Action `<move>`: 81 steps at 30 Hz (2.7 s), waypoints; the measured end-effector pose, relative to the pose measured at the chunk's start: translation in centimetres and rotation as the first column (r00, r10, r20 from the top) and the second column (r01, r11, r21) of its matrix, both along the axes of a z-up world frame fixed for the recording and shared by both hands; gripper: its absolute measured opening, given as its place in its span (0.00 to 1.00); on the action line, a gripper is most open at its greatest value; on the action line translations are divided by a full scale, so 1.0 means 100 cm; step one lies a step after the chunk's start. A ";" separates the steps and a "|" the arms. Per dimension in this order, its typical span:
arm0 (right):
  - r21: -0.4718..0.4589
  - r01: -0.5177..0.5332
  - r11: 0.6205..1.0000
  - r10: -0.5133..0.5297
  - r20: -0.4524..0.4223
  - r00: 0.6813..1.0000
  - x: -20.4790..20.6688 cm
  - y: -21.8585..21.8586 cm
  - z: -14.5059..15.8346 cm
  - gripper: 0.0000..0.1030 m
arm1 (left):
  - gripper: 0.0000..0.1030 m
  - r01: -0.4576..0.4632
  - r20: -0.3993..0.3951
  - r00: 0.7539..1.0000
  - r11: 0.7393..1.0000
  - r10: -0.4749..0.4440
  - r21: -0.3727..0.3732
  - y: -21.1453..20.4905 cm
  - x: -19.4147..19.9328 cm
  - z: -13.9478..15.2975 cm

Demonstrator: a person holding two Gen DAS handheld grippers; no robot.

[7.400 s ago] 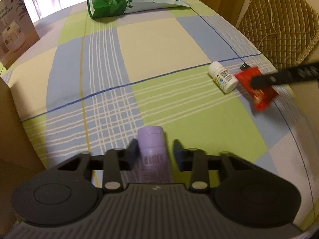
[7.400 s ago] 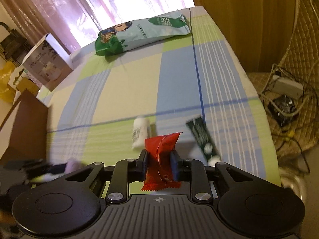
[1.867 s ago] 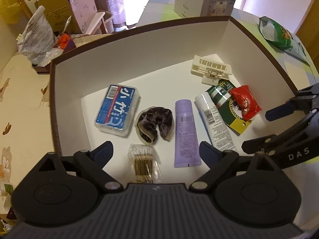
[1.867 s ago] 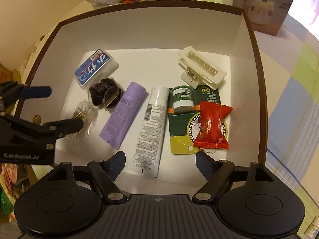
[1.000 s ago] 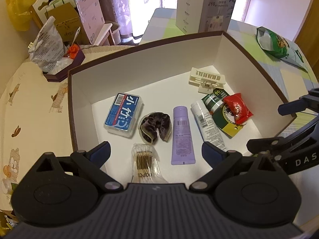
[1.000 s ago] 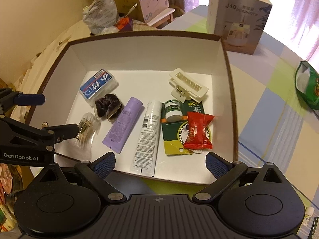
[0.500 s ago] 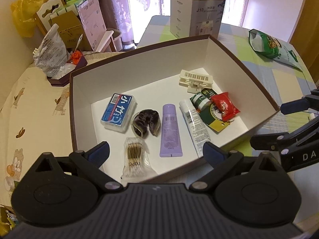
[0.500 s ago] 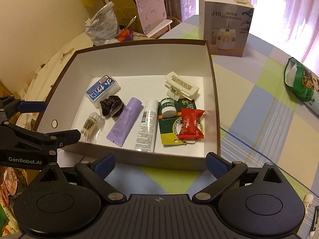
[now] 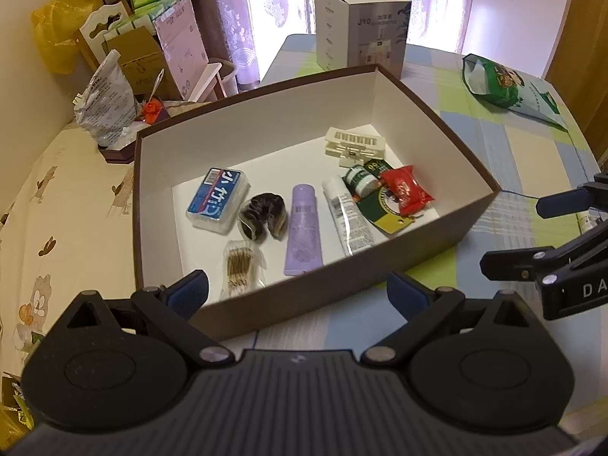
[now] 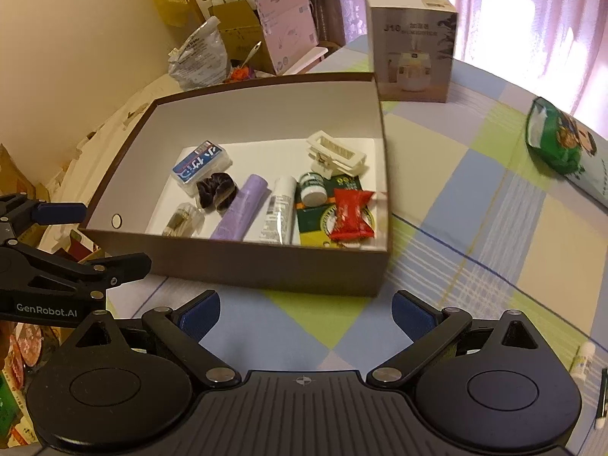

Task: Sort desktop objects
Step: 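Move both tools back from the box toward the pill bottle and green tube, then grasp the white pill bottle with the left tool while the right tool grasps the dark green tube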

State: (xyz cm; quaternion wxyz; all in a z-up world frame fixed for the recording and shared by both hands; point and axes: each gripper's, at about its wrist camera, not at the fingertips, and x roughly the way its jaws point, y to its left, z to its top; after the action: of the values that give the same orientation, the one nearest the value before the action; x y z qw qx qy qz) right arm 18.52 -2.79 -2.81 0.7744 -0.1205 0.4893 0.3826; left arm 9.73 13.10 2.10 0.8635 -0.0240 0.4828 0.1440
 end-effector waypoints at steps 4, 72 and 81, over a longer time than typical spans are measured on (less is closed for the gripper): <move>-0.003 0.024 1.000 -0.024 -0.008 1.000 -0.003 -0.020 -0.003 0.99 | 0.96 0.012 -0.008 1.000 1.000 -0.012 -0.004 -0.016 -0.001 -0.003; 0.027 0.666 0.746 -0.666 0.027 0.745 0.037 -0.392 -0.071 0.99 | 0.88 0.654 -0.048 0.747 0.746 -0.663 -0.125 -0.333 0.136 -0.115; 0.054 0.707 0.705 -0.709 0.028 0.704 0.062 -0.416 -0.073 0.99 | 0.73 0.681 0.013 0.728 0.721 -0.685 -0.130 -0.363 0.178 -0.126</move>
State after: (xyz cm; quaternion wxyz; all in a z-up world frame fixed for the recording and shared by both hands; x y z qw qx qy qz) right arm 24.72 -44.40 -10.09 0.8753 0.0829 0.4724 0.0628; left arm 27.53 -23.22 -10.54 0.8436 0.1040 0.4812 -0.2143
